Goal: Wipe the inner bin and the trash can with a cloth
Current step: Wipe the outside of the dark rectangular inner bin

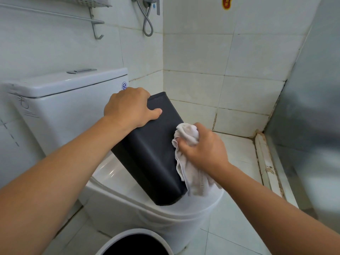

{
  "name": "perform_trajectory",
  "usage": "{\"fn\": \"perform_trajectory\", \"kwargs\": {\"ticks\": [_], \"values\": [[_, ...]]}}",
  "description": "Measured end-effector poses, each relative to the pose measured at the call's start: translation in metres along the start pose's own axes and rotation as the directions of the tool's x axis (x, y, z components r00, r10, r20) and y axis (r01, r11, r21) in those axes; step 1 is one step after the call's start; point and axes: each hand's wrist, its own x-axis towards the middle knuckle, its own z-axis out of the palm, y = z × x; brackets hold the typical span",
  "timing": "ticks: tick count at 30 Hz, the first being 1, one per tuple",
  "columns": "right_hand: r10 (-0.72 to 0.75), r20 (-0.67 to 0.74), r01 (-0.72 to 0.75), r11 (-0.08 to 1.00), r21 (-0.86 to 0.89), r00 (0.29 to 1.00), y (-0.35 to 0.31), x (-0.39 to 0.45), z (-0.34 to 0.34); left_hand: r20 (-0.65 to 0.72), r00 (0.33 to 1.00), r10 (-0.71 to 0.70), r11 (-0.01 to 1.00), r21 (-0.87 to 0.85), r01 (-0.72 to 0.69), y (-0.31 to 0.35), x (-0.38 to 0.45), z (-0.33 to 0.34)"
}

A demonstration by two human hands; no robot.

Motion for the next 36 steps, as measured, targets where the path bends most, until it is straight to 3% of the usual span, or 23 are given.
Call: {"fn": "perform_trajectory", "kwargs": {"ticks": [4, 6, 9, 10, 15, 17, 20, 21, 25, 27, 30, 32, 36], "values": [[-0.297, 0.184, 0.295, 0.955, 0.040, 0.937, -0.010, -0.033, 0.000, 0.006, 1.000, -0.020, 1.000, -0.005, 0.020, -0.005, 0.000, 0.002], [-0.249, 0.164, 0.250, 0.968, 0.020, 0.954, -0.005, -0.024, 0.000, 0.012, 1.000, -0.014, 1.000, -0.010, 0.014, -0.005, 0.000, 0.002], [-0.004, 0.051, 0.005, 1.000, -0.017, 0.999, -0.002, 0.000, 0.001, 0.009, 1.000, -0.017, 1.000, -0.006, 0.017, -0.005, 0.000, 0.000], [0.000, 0.024, 0.000, 1.000, -0.024, 1.000, -0.002, 0.001, 0.003, 0.012, 1.000, -0.021, 1.000, -0.006, 0.021, -0.005, 0.001, 0.000], [-0.289, 0.195, 0.292, 0.956, 0.012, 0.937, -0.005, -0.031, -0.004, 0.005, 1.000, -0.011, 1.000, -0.019, 0.011, -0.001, 0.000, -0.001], [-0.192, 0.138, 0.195, 0.981, -0.010, 0.972, 0.002, -0.021, -0.003, 0.000, 1.000, 0.007, 1.000, -0.014, -0.007, 0.002, -0.001, -0.002], [0.105, 0.003, -0.105, 0.994, -0.005, 0.994, 0.013, 0.001, -0.003, -0.003, 1.000, 0.014, 1.000, -0.006, -0.014, 0.005, -0.001, -0.004], [0.111, -0.020, -0.111, 0.994, -0.008, 0.994, 0.014, 0.001, -0.002, -0.004, 1.000, 0.013, 1.000, -0.003, -0.013, 0.006, -0.001, -0.004], [-0.230, 0.144, 0.233, 0.973, 0.001, 0.962, 0.002, -0.036, -0.005, 0.002, 1.000, 0.015, 1.000, -0.003, -0.015, 0.005, 0.000, -0.002], [-0.286, 0.186, 0.284, 0.958, 0.035, 0.940, 0.003, -0.039, -0.004, 0.004, 1.000, 0.025, 1.000, -0.013, -0.025, 0.003, 0.001, -0.001], [-0.035, 0.090, 0.033, 0.999, 0.022, 0.995, 0.012, -0.013, -0.003, 0.005, 0.999, 0.033, 0.999, -0.011, -0.033, 0.000, 0.002, 0.000], [0.115, 0.016, -0.116, 0.991, 0.065, 0.993, 0.018, 0.001, -0.001, 0.005, 0.999, 0.032, 0.999, -0.005, -0.032, -0.002, 0.002, 0.000], [0.101, -0.016, -0.101, 0.995, 0.008, 0.995, 0.019, -0.007, -0.001, 0.001, 0.999, 0.035, 0.999, -0.007, -0.035, 0.001, 0.004, 0.002]]}}
